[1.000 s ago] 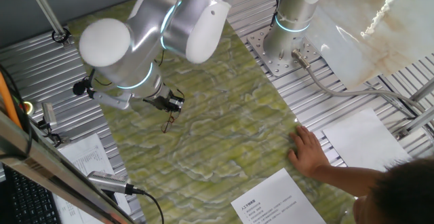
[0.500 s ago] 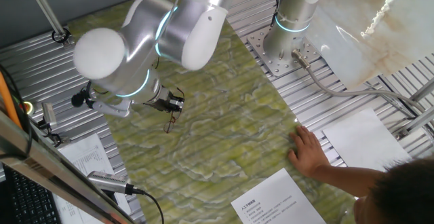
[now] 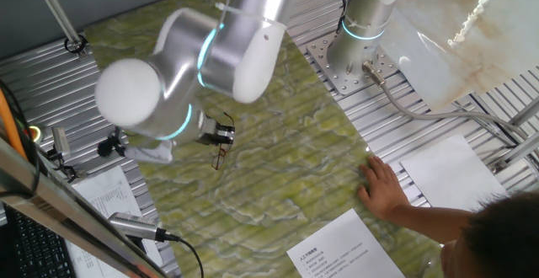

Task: Unfold the leg of the glasses (with one hand)

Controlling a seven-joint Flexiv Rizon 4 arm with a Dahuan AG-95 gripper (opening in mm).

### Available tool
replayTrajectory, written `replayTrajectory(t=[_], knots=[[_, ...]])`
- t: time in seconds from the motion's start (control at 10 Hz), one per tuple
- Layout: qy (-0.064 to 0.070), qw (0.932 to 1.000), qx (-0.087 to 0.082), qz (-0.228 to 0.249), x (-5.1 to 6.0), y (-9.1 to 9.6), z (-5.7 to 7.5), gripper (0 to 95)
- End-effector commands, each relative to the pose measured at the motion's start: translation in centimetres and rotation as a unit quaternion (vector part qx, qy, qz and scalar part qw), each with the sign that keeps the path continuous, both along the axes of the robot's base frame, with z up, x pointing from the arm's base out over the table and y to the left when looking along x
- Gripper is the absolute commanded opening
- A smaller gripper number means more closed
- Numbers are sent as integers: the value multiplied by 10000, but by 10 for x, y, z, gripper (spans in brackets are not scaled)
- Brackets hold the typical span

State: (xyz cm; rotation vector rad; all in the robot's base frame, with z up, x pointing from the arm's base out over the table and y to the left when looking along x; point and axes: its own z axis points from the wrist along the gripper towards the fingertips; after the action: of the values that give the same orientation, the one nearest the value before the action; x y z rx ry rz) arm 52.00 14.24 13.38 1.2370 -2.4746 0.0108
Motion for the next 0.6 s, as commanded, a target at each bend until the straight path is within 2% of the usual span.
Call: replayTrajectory(t=[0.1, 0.2, 0.3, 0.6], knots=[[4, 9999, 47, 141, -1, 1, -1, 0], [13, 9998, 61, 193, -1, 1, -1, 0], [25, 9996, 78, 253, -2, 0, -1, 190], [21, 9996, 92, 273, -3, -1, -2, 190]])
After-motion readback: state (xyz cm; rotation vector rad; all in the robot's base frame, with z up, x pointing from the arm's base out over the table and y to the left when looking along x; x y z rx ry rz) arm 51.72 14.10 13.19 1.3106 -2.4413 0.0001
